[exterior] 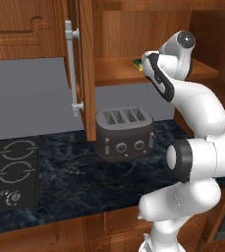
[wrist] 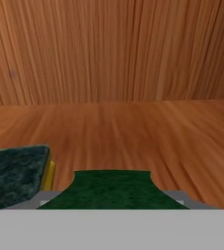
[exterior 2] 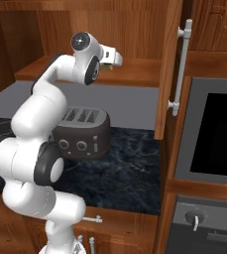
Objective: Pick up the sponge and sponge from the sink, and place them back in the cabinet, and close the cabinet doors.
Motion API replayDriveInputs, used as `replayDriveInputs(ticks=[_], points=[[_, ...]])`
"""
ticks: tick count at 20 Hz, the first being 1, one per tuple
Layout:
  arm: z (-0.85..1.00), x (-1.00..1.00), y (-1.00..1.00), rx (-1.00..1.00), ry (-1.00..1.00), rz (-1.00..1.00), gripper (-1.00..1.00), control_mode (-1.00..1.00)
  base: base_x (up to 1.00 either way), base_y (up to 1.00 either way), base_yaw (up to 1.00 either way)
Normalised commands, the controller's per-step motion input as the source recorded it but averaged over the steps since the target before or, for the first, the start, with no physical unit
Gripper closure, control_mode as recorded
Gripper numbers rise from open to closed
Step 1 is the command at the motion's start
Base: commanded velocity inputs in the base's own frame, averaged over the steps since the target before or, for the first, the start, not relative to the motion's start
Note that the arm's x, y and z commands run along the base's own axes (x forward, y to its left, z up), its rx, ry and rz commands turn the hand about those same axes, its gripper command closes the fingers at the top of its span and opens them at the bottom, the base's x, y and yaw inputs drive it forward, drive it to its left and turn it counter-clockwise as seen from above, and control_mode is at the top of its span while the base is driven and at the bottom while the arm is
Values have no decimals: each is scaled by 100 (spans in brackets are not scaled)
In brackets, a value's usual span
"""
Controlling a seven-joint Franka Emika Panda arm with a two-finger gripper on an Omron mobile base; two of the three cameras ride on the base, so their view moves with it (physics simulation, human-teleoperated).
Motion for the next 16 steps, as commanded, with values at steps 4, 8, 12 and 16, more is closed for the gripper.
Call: replayDriveInputs(ticks=[4, 8, 12, 16], points=[[-34, 29, -1, 0, -3, 0, 100, -100, 0, 0, 0], [-39, 33, -1, 0, -6, 0, 100, -100, 0, 0, 0], [-33, 27, 0, 0, -2, 0, 100, -100, 0, 0, 0], [-14, 19, 0, 0, 0, 0, 100, -100, 0, 0, 0]])
